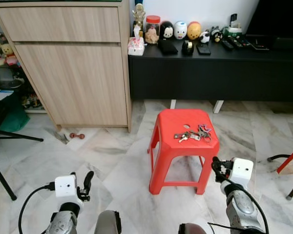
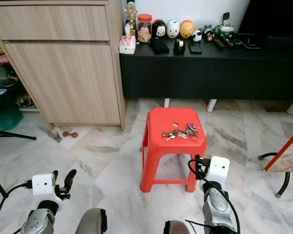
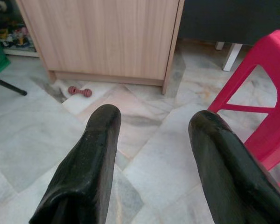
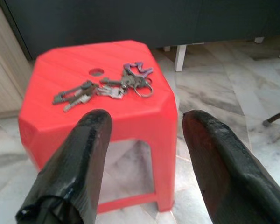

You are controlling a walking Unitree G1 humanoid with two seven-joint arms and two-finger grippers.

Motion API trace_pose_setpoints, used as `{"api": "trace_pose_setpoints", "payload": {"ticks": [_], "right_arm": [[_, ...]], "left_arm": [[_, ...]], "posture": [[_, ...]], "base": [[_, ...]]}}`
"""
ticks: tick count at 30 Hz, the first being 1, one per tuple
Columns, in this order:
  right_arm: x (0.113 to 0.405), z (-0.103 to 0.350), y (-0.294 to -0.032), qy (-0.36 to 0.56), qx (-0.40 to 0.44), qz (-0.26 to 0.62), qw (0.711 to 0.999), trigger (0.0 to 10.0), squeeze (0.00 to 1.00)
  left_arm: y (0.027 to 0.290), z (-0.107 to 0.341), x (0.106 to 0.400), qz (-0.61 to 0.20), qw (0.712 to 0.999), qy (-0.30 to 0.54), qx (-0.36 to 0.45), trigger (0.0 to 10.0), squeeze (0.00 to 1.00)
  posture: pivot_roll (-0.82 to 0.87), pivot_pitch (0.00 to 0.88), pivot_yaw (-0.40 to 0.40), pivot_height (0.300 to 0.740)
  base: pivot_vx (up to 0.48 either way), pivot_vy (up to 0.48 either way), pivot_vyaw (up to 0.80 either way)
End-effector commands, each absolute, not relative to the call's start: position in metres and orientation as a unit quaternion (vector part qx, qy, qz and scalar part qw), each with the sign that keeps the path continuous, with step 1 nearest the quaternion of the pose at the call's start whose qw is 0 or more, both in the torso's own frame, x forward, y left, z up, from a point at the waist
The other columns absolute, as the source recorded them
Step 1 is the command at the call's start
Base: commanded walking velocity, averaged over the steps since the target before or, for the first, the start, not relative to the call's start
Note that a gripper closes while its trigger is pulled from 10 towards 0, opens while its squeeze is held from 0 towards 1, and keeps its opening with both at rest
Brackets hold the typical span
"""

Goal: Hang keys on a hook

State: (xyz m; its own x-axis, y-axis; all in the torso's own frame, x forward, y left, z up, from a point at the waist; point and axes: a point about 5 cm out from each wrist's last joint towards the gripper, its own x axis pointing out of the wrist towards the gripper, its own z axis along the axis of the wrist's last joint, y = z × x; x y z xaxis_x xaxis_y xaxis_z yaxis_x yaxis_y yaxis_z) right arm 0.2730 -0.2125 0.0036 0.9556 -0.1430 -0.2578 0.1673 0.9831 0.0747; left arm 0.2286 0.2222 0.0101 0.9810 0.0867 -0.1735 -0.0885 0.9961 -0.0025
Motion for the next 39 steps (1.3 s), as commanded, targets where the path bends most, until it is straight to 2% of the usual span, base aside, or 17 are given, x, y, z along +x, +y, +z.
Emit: {"api": "trace_pose_setpoints", "payload": {"ticks": [1, 32, 39], "right_arm": [[0.277, 0.008, -0.212, 0.117, 0.05, -0.079, 0.989, 10.0, 0.0], [0.277, -0.001, -0.197, 0.155, 0.044, -0.037, 0.986, 10.0, 0.0], [0.279, 0.001, -0.199, 0.155, 0.046, -0.037, 0.986, 10.0, 0.0]], "left_arm": [[0.22, 0.011, 0.232, 0.042, 0.995, 0.088, -0.007, 10.0, 0.0], [0.231, 0.01, 0.234, 0.063, 0.994, 0.094, -0.009, 10.0, 0.0], [0.231, 0.012, 0.236, 0.065, 0.994, 0.09, -0.011, 10.0, 0.0]], "posture": [[-0.03, 0.0, -0.043, 0.611], [-0.01, 0.0, -0.04, 0.611], [-0.01, 0.0, -0.042, 0.611]], "base": [[0.322, 0.0, 0.0], [0.338, 0.0, 0.0], [0.347, 0.0, 0.25]]}}
